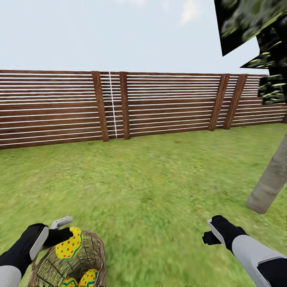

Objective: Take the three Easter eggs out of the wicker basket on the lawn in the garden, then place them on the lawn next to a single tree (choose any tree) so that all three eggs are next to the same tree and none are left in the basket.

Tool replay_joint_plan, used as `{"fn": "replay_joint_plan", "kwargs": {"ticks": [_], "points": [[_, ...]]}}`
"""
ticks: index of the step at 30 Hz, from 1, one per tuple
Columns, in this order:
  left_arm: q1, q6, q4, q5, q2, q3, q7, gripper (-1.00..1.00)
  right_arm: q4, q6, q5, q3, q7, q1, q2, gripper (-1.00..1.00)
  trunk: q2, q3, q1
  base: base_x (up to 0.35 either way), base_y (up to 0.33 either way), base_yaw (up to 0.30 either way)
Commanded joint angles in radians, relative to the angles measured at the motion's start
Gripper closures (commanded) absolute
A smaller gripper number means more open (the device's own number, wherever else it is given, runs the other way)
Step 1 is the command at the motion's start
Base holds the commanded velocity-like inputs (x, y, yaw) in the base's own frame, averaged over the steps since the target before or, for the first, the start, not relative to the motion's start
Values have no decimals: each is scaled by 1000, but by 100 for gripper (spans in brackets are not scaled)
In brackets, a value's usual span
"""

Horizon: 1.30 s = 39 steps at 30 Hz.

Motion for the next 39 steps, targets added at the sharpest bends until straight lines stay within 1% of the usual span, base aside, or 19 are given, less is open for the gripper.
{"fn": "replay_joint_plan", "kwargs": {"ticks": [1,9,14,22,28,39], "points": [[0,7,-1,-7,-2,3,-7,100,-2,5,-10,8,-3,0,-1,-100,7,2,-4,-268,82,0],[0,7,0,-8,-7,1,-6,100,-2,5,-10,8,-3,0,2,-100,63,27,-35,-291,104,0],[0,3,2,-8,-8,3,-4,100,-2,4,-10,8,-6,0,5,-100,98,43,-54,-18,5,1],[0,3,3,-8,-9,3,-4,100,-2,3,-10,8,-8,0,5,-100,154,68,-85,0,0,104],[0,2,4,-8,-12,0,-4,100,-2,-28,-10,8,-9,0,7,-100,196,87,-108,0,0,248],[0,3,7,-8,-12,0,-2,100,-2,-29,-10,8,-9,0,7,-100,273,121,-150,0,0,283]]}}
